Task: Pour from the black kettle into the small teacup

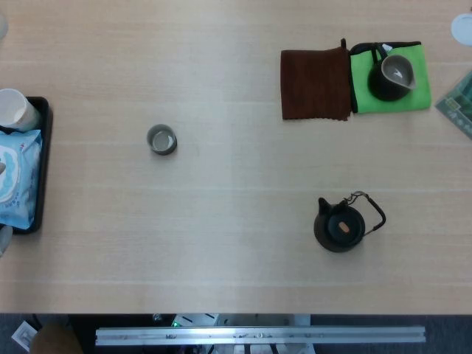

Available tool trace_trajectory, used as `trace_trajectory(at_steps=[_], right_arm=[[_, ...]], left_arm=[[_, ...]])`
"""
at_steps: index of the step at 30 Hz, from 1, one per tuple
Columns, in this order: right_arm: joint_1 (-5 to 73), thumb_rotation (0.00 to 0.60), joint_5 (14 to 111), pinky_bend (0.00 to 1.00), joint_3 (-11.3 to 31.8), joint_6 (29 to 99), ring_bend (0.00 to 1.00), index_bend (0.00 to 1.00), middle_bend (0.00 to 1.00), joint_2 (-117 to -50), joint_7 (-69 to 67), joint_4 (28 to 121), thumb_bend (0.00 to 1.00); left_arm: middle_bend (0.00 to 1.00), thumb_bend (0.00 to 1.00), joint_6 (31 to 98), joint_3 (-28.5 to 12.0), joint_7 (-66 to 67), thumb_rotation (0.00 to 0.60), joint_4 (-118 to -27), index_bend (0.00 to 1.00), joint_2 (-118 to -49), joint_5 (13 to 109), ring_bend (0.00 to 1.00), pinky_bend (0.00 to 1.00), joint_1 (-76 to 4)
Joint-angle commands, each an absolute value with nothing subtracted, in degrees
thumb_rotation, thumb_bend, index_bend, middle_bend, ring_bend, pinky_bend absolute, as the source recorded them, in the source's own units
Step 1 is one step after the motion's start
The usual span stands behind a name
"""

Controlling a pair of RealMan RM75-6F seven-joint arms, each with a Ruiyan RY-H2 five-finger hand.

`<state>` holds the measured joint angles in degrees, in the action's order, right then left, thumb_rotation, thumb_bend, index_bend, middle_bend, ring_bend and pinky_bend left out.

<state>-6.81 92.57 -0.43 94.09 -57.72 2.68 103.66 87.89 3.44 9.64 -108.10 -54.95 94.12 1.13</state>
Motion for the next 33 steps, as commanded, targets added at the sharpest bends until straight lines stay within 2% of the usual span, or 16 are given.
trace_trajectory(at_steps=[1, 19, 33], right_arm=[[-6.7, 0.600, 92.5, 0.28, -0.4, 93.8, 0.31, 0.54, 0.44, -57.7, 2.9, 103.8, 0.02], [-4.3, 0.600, 94.0, 0.28, -0.5, 90.5, 0.31, 0.54, 0.44, -56.9, 5.2, 105.7, 0.02], [2.1, 0.600, 93.2, 0.27, -0.7, 79.5, 0.29, 0.53, 0.41, -59.8, 11.4, 107.4, 0.02]], left_arm=[[0.07, 0.30, 87.6, 3.5, 9.9, 0.600, -108.1, 0.14, -55.1, 94.1, 0.01, 0.04, 1.0], [0.07, 0.30, 87.6, 3.5, 9.2, 0.600, -107.6, 0.14, -55.0, 93.9, 0.01, 0.04, 1.0], [0.07, 0.30, 87.8, 3.3, 9.0, 0.600, -108.0, 0.14, -54.8, 93.8, 0.01, 0.04, 0.8]])
